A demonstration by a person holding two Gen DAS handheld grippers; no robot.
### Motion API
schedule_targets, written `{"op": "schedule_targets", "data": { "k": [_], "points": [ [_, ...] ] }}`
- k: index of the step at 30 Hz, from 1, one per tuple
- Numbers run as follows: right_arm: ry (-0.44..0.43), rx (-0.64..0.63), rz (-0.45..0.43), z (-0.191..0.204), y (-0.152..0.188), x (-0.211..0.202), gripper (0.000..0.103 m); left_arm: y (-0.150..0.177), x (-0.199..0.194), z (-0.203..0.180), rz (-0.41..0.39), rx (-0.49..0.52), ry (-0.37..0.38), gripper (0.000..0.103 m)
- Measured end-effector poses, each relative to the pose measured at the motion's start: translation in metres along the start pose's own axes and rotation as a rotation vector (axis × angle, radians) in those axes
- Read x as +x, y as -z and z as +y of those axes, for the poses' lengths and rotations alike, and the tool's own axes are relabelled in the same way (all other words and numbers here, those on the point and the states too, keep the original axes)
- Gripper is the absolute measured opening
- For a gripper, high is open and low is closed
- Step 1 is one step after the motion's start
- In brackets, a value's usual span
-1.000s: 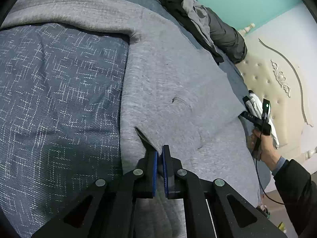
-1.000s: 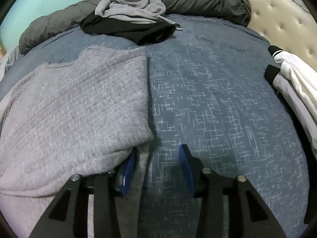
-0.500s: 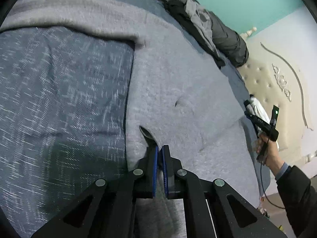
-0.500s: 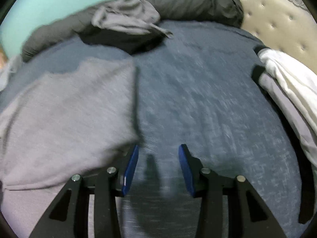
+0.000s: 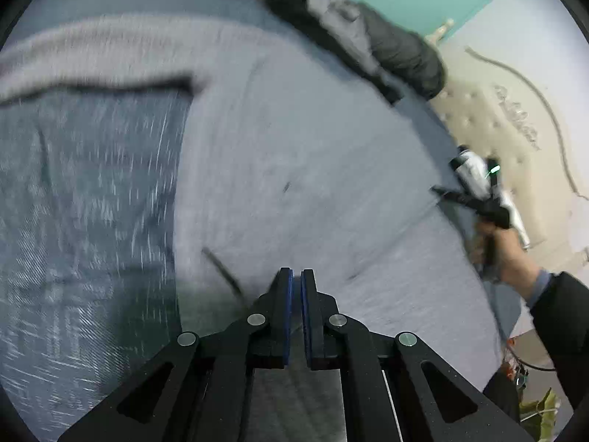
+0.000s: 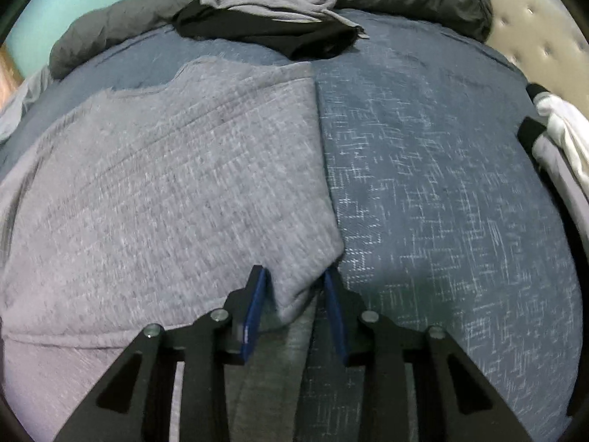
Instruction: Fold clothes
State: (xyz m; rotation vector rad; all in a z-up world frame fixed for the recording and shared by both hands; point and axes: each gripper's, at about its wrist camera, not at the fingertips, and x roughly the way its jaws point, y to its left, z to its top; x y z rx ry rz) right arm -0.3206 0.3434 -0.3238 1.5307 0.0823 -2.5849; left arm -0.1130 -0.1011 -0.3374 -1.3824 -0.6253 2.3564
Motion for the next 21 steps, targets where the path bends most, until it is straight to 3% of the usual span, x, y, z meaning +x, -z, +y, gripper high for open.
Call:
{"op": "schedule_targets", "data": {
  "k": [6,9,15,18,21],
  "points": [
    [-0.001,-0.022,-0.112,0.008,-0.003,-0.030,0.032,-0.001,0.002,0.005,0.002,-0.031,0.014,0.005],
    [-0.004,-0.037,0.028,0.013,0.003,-0.009,0.032,-0.001,0.002,0.009,0.007,-0.041,0.020,0.005],
    [0.008,0.017,-0.129,0.028,0.008,-0.052,0.032,-0.003,-0.017,0.020,-0.039,-0.070,0.017,0.005],
    [-0.047,0.052,-0.209,0.047,0.016,-0.075,0.032,-0.003,-0.032,0.031,-0.076,-0.103,0.008,0.006],
    [-0.165,0.080,-0.243,0.071,0.034,-0.091,0.032,-0.001,-0.044,0.045,-0.115,-0.145,-0.016,0.010]
  ]
}}
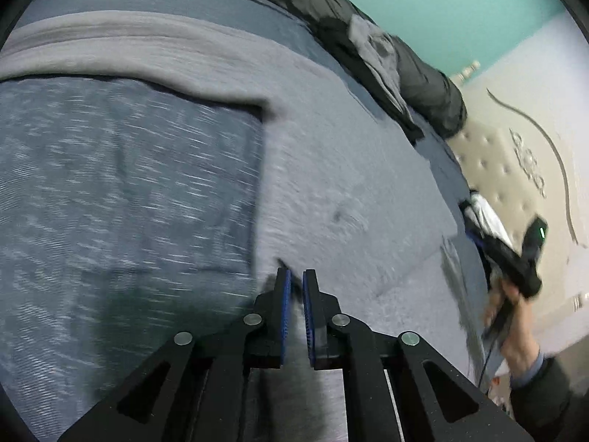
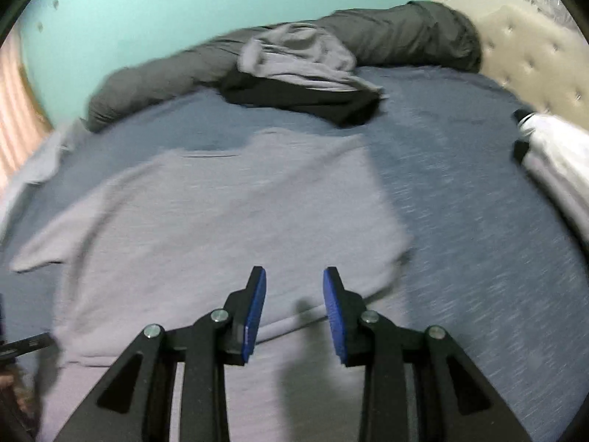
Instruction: Fold clothes
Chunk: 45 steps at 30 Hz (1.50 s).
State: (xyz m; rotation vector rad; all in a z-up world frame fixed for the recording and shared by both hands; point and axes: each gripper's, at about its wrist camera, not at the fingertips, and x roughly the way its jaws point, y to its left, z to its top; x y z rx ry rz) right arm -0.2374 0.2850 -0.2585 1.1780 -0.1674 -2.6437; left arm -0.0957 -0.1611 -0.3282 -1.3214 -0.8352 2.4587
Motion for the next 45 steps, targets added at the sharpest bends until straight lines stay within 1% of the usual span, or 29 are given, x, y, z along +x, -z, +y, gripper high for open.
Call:
{"op": "schedule_targets", "data": {
  "k": [3,4,6,7,8,11,13,15,18,20,21,23,26,29,31,33,37,40,44,45],
  "points": [
    [-0.104,0.066,-0.004,0.019,0.021,-0.005,0.042,-0.001,-0.011,0.016,-0.046,-0.077,-0.014,0.017],
    [-0.140,0.089,-0.001,0.025,0.028,-0.005,0.042,-0.003,-0.014,0.019,-0.056,-0.095,-0.016,0.019],
    [-0.198,0.102,0.017,0.042,0.039,-0.005,0.044,-0.008,-0.020,0.026,-0.076,-0.131,-0.019,0.030],
    [-0.227,0.108,0.040,0.051,0.045,-0.005,0.047,-0.011,-0.023,0.030,-0.086,-0.149,-0.020,0.033],
    [-0.245,0.111,0.057,0.056,0.050,-0.001,0.048,-0.013,-0.026,0.033,-0.096,-0.167,-0.022,0.033],
    [-0.273,0.097,0.095,0.067,0.063,0.000,0.048,-0.030,-0.039,0.048,-0.108,-0.183,-0.069,0.034],
    [-0.279,0.099,0.097,0.068,0.063,-0.001,0.049,-0.042,-0.054,0.065,-0.112,-0.191,-0.119,0.035],
    [-0.291,0.102,0.093,0.067,0.058,-0.001,0.050,-0.054,-0.071,0.085,-0.120,-0.201,-0.171,0.039],
    [-0.280,0.100,0.056,0.063,0.059,-0.010,0.055,-0.072,-0.096,0.120,-0.150,-0.264,-0.230,0.040],
    [-0.294,0.120,0.059,0.059,0.061,-0.009,0.055,-0.084,-0.109,0.137,-0.169,-0.270,-0.331,0.041],
    [-0.305,0.134,0.061,0.057,0.061,-0.008,0.055,-0.092,-0.117,0.146,-0.177,-0.241,-0.415,0.041],
    [-0.328,0.163,0.067,0.054,0.063,-0.007,0.055,-0.099,-0.125,0.163,-0.185,-0.267,-0.439,0.041],
    [-0.348,0.178,0.078,0.053,0.065,-0.005,0.055,-0.108,-0.142,0.196,-0.224,-0.351,-0.430,0.041],
    [-0.326,0.154,0.078,0.056,0.065,-0.005,0.055,-0.118,-0.158,0.227,-0.269,-0.416,-0.484,0.041],
    [-0.305,0.134,0.078,0.057,0.066,-0.003,0.056,-0.121,-0.168,0.244,-0.297,-0.451,-0.476,0.041],
    [-0.281,0.109,0.077,0.060,0.067,-0.002,0.056,-0.124,-0.179,0.262,-0.342,-0.499,-0.464,0.042],
    [-0.274,0.098,0.084,0.062,0.068,0.002,0.056,-0.131,-0.193,0.292,-0.410,-0.576,-0.437,0.044],
    [-0.252,0.068,0.088,0.064,0.070,0.004,0.056,-0.136,-0.193,0.306,-0.443,-0.603,-0.407,0.044],
    [-0.248,0.074,0.068,0.063,0.068,0.002,0.056,-0.148,-0.185,0.310,-0.444,-0.582,-0.400,0.042],
    [-0.235,0.071,0.056,0.063,0.068,0.001,0.056,-0.151,-0.182,0.307,-0.443,-0.574,-0.401,0.031]
  ]
}}
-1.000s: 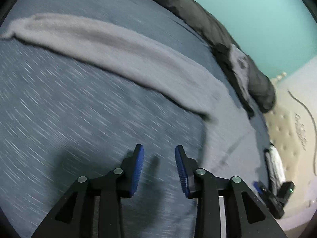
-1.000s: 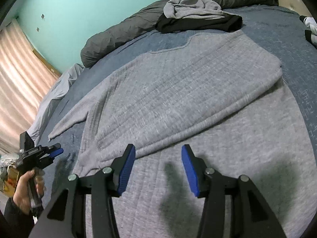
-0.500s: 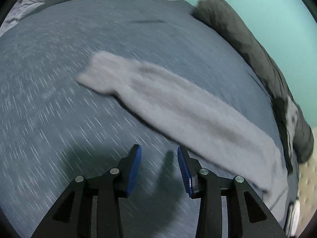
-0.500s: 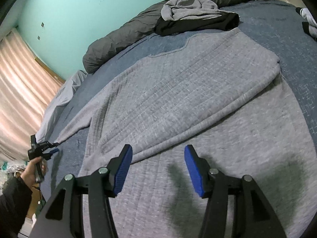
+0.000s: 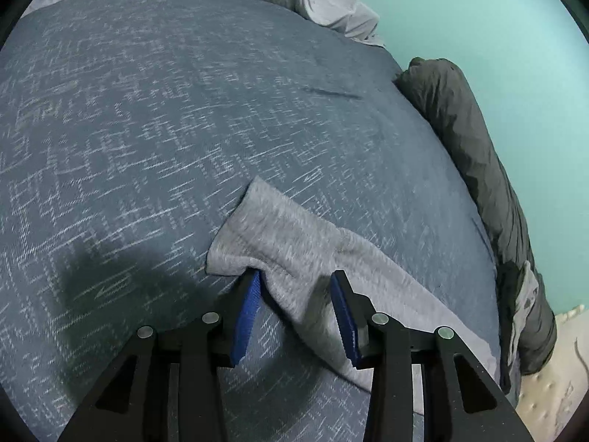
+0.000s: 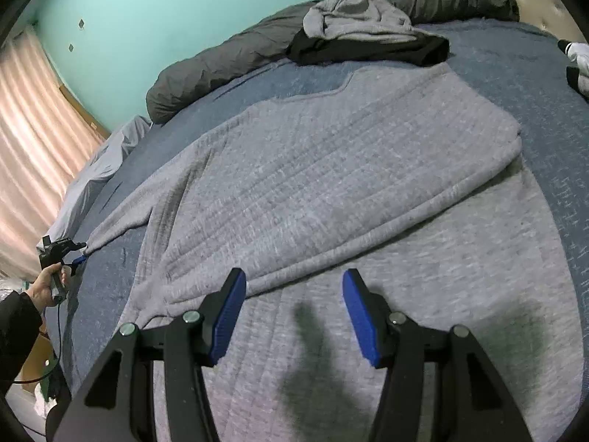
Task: Fold clothes
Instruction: 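Grasp the other hoodie sleeve cuff with the left tool, then lift the held sleeve cuff and carry it across the hoodie with the left tool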
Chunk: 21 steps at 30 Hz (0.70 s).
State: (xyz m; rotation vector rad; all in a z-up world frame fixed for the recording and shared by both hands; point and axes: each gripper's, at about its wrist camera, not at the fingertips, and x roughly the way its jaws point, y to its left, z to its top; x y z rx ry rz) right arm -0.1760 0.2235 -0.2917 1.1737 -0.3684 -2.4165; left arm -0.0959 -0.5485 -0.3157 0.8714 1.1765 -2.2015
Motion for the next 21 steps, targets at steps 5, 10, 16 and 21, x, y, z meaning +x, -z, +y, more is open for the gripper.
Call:
{"op": "schedule_targets", "data": {
  "k": [5,10,16,21],
  "points": [
    [-0.013,0.019,-0.019,-0.004,-0.002,-0.004,0.056,-0.012,0.001,-0.038,0.013,0.116,0.010,0.009],
    [-0.014,0.039,-0.021,-0.010,-0.003,-0.007,0.056,-0.020,-0.026,-0.090,-0.008,0.187,0.108,0.009],
    [-0.011,0.071,-0.045,-0.022,-0.007,-0.017,0.056,-0.011,-0.054,-0.172,-0.008,0.300,0.191,0.009],
    [0.013,0.088,-0.043,-0.036,-0.010,-0.026,0.056,0.017,-0.074,-0.237,0.013,0.379,0.269,0.009]
  ]
}}
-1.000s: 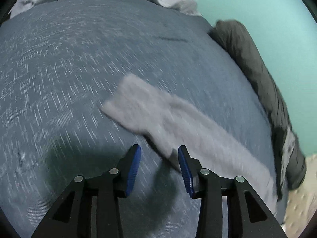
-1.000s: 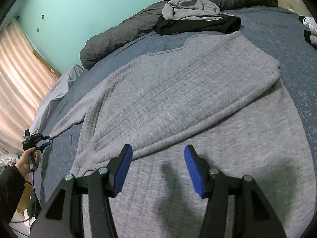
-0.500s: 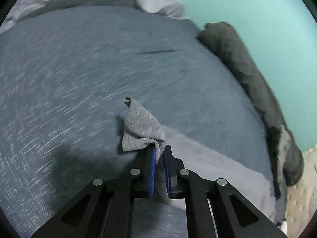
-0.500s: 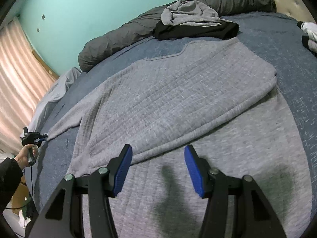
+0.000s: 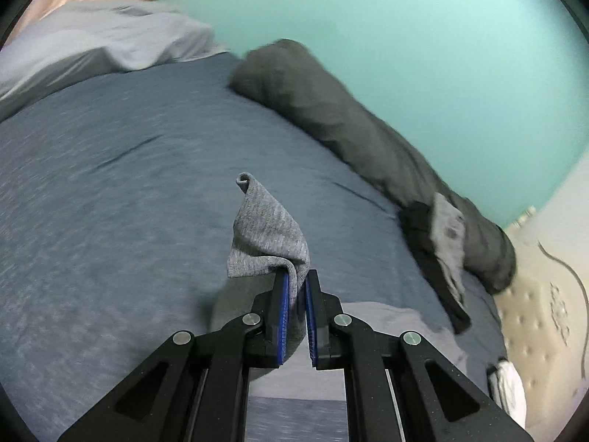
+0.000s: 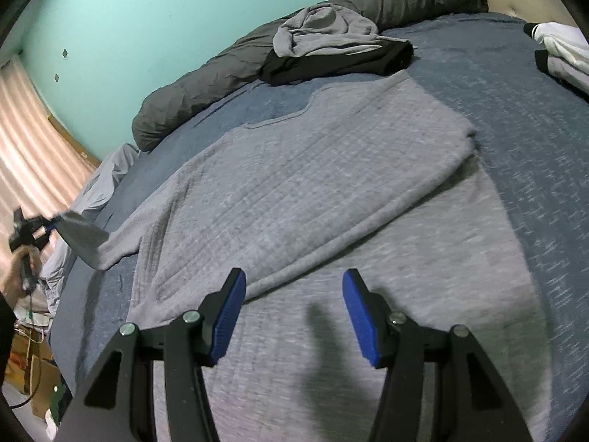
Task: Fold clothes
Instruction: 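Lift the held sleeve cuff and carry it across the hoodie with the left tool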
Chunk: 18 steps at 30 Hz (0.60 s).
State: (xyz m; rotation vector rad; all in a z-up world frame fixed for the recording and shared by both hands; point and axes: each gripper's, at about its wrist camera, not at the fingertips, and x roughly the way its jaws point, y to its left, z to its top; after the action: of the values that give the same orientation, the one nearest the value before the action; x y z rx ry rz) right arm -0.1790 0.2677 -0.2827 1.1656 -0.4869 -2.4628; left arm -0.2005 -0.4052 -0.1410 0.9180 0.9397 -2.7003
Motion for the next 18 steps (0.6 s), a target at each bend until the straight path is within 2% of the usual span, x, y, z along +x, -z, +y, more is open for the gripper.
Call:
{"op": "schedule_targets", "data": {
  "k": [6,13,18],
  "points": [
    [-0.002,0.034,-0.022,-0.014,-0.003,-0.015,0.056,0.015,0.010,-0.091,0.037,0.074,0.087,0.009],
    [0.003,0.071,-0.046,-0.040,-0.003,-0.038,0.056,0.045,0.021,-0.220,0.091,0.201,0.212,0.009],
    [0.015,0.114,-0.076,-0.063,-0.007,-0.056,0.056,0.097,0.031,-0.317,0.183,0.318,0.308,0.009]
  ]
}}
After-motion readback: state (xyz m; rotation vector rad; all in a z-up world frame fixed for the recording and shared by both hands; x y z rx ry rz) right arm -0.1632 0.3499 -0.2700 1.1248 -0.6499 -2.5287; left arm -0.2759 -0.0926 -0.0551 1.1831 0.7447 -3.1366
